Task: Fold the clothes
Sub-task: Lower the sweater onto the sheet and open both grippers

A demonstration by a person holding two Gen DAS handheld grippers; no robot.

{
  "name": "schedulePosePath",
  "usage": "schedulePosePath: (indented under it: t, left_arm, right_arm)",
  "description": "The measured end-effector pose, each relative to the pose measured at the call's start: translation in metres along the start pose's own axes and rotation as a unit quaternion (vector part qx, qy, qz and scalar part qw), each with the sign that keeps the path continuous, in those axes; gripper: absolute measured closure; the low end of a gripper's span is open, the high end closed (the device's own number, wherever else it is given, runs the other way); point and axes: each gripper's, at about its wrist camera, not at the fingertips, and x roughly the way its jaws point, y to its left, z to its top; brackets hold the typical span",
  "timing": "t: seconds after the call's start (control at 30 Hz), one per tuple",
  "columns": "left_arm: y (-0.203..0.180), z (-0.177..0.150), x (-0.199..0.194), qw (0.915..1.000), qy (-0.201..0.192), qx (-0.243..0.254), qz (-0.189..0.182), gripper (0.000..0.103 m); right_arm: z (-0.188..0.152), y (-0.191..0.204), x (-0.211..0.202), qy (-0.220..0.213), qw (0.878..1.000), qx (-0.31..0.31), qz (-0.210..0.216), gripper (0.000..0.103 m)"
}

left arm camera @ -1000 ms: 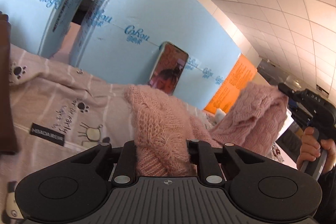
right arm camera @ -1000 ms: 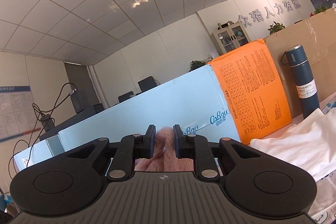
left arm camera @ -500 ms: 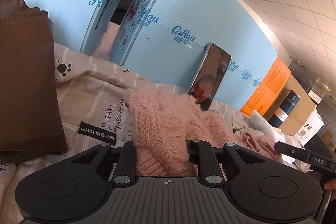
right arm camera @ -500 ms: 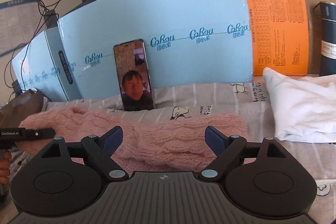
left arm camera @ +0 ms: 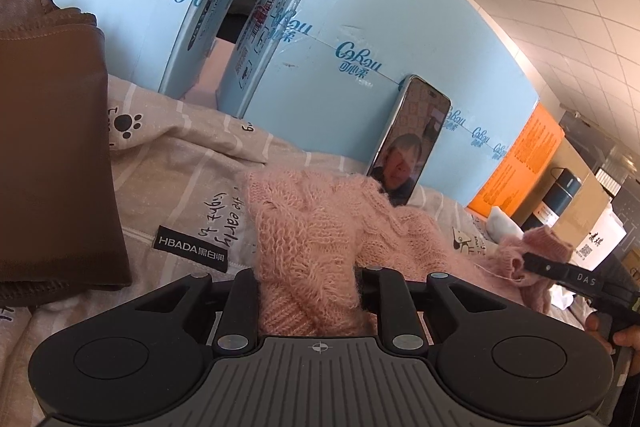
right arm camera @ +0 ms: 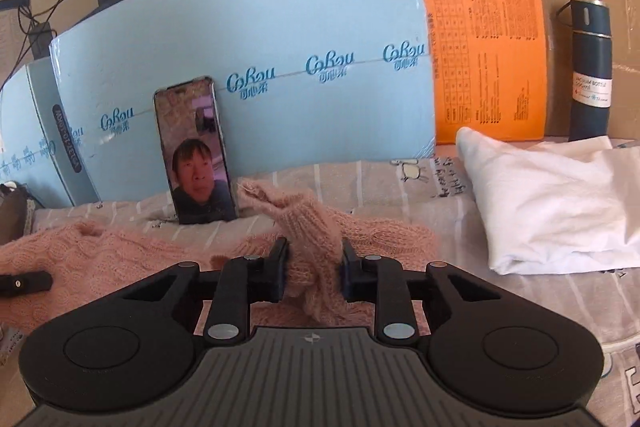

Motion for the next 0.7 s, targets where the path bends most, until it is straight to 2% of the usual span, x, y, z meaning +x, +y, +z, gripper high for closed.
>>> schedulePosePath:
  t: [0.13, 0.2, 0.27, 0.37, 0.5, 0.57, 0.63, 0.7]
  left_arm:
    - [-0.002, 0.002, -0.004, 0.9999, -0.013, 0.008, 0.002, 0.084]
    - [-0.003, 0.002, -0.004, 0.9998, -0.016, 0.010, 0.004, 0.084]
    - [-0.003, 0.001, -0.003, 0.9998, -0.014, 0.010, 0.005, 0.084]
    - [-0.002, 0.000, 0.000, 0.9998, -0.010, 0.010, 0.012, 0.084]
    - [-0.002, -0.001, 0.002, 0.9997, -0.007, 0.011, 0.021, 0.080]
    - [-0.001, -0.002, 0.001, 0.9994, -0.018, 0.004, 0.027, 0.061]
    - [0.001, -0.002, -0.002, 0.9981, -0.038, -0.002, 0.048, 0.034]
    - [0.002, 0.000, -0.006, 0.9961, -0.059, -0.007, 0.066, 0.028]
  right_arm:
    - [0.017, -0.033, -0.038, -0.081, 0.995, 0.047, -0.046, 0.081]
    - [0.018, -0.051, -0.048, -0.103, 0.989, 0.070, -0.079, 0.081]
    - [0.015, -0.072, -0.054, -0.108, 0.984, 0.097, -0.105, 0.081]
    - [0.003, -0.101, -0.056, -0.091, 0.976, 0.140, -0.139, 0.081]
    - [-0.016, -0.129, -0.054, -0.076, 0.965, 0.193, -0.163, 0.078]
    - [-0.019, -0.136, -0.057, -0.085, 0.960, 0.214, -0.163, 0.070]
    - [-0.020, -0.136, -0.063, -0.102, 0.958, 0.223, -0.149, 0.045]
    - [-0.021, -0.135, -0.070, -0.122, 0.957, 0.230, -0.131, 0.033]
